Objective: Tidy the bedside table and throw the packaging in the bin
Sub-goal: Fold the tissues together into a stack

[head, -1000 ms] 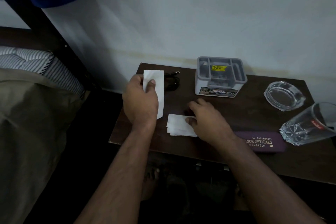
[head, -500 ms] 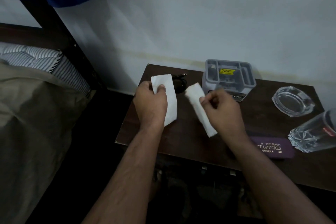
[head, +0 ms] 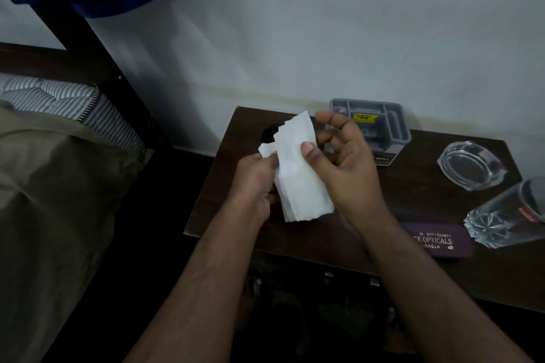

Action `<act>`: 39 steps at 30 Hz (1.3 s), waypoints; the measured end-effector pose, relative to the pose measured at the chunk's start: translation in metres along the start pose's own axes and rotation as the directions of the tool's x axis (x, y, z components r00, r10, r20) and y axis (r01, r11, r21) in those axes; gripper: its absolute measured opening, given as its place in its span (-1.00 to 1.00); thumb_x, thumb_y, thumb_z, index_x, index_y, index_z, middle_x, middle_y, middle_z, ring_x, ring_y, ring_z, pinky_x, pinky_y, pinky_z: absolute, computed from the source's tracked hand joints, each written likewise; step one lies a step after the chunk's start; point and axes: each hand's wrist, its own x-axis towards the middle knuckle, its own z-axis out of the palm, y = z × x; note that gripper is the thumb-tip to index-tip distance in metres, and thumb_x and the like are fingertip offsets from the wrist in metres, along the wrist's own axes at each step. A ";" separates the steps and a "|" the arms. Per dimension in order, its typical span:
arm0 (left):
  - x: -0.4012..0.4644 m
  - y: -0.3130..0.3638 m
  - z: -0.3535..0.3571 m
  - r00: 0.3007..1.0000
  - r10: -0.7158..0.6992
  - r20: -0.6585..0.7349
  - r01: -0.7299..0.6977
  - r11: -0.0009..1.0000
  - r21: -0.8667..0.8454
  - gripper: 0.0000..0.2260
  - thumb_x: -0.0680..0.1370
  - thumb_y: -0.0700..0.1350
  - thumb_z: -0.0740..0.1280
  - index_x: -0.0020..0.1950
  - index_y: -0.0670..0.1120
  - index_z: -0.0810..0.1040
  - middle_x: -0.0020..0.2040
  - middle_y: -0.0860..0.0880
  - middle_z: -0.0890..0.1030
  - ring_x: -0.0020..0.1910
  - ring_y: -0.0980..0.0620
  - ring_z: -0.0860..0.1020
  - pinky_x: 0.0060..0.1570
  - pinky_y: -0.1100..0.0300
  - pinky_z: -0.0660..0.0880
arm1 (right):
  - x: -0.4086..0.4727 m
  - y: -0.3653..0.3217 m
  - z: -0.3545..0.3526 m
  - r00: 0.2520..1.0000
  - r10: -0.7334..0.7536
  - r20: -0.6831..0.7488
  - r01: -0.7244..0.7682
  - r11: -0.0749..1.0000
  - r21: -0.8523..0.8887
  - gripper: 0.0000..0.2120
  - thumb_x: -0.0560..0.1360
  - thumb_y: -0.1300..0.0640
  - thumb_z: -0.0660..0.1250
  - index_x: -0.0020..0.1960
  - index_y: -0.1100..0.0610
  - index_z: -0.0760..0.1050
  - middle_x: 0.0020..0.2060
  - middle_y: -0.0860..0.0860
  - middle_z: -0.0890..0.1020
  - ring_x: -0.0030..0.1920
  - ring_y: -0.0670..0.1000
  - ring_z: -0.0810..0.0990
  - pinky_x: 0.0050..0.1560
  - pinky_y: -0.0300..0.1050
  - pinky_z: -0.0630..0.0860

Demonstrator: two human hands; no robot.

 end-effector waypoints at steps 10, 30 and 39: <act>-0.005 0.005 0.008 0.993 -0.015 0.119 0.014 1.000 0.014 -0.57 0.60 0.27 0.29 0.09 -0.06 0.69 -0.04 -0.09 0.77 -0.13 -0.07 0.73 -0.10 0.04 0.64 | 0.001 0.016 -0.002 0.996 -0.008 -0.093 -0.039 0.868 -0.496 -0.58 0.60 0.15 0.39 0.41 0.00 0.38 0.08 -0.11 0.61 0.02 -0.11 0.61 -0.11 -0.27 0.51; 0.007 0.022 0.045 0.808 0.588 0.042 -0.586 0.809 -0.046 -0.63 0.67 0.14 0.20 0.26 -0.10 0.56 0.12 -0.07 0.73 0.12 -0.06 0.68 0.00 0.17 0.57 | 0.030 0.009 -0.047 0.921 -0.177 -0.346 -0.037 0.847 -0.531 -0.63 0.55 -0.16 0.34 0.19 0.08 0.54 0.03 0.09 0.68 0.01 0.10 0.68 0.02 0.13 0.63; 0.011 0.014 0.093 0.649 0.607 0.459 -0.517 0.794 -0.319 -0.13 0.55 0.39 -0.20 0.50 -0.21 0.44 0.46 -0.17 0.52 0.48 -0.10 0.47 0.55 -0.18 0.26 | 0.054 0.020 -0.050 0.750 -0.284 -0.598 0.043 0.922 -0.384 -0.50 0.53 -0.19 0.43 0.37 0.04 0.52 0.24 0.03 0.66 0.29 0.04 0.63 0.28 0.17 0.56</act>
